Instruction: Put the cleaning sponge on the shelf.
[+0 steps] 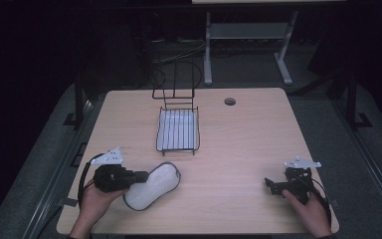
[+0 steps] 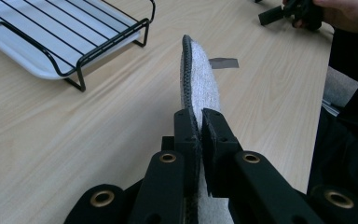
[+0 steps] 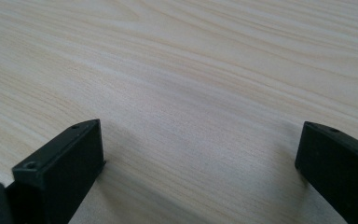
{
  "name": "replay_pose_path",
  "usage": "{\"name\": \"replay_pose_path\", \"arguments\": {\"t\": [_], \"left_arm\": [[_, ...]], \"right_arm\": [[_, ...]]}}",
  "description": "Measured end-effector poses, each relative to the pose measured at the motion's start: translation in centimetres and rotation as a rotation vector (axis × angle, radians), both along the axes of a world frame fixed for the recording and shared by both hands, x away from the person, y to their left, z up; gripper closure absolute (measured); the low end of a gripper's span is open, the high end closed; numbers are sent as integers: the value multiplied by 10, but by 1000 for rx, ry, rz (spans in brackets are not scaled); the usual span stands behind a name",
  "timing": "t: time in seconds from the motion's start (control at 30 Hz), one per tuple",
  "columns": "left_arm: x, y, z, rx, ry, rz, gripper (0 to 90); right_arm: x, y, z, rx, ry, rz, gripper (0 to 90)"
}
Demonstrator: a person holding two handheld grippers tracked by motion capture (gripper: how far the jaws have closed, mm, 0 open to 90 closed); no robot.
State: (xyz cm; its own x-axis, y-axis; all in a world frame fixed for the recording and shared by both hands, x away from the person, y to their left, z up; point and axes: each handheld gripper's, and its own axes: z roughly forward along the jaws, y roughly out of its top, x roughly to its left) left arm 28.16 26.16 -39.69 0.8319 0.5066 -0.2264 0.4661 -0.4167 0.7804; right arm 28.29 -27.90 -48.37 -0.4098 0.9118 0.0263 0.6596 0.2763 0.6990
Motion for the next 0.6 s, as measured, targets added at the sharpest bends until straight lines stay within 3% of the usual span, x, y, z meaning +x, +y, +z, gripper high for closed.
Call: {"name": "replay_pose_path", "arguments": {"t": [0.6], "left_arm": [[30, -3, 14, -49, -9, 27, 851]], "right_arm": [[0, 0, 0, 0, 0, 0, 5]]}}
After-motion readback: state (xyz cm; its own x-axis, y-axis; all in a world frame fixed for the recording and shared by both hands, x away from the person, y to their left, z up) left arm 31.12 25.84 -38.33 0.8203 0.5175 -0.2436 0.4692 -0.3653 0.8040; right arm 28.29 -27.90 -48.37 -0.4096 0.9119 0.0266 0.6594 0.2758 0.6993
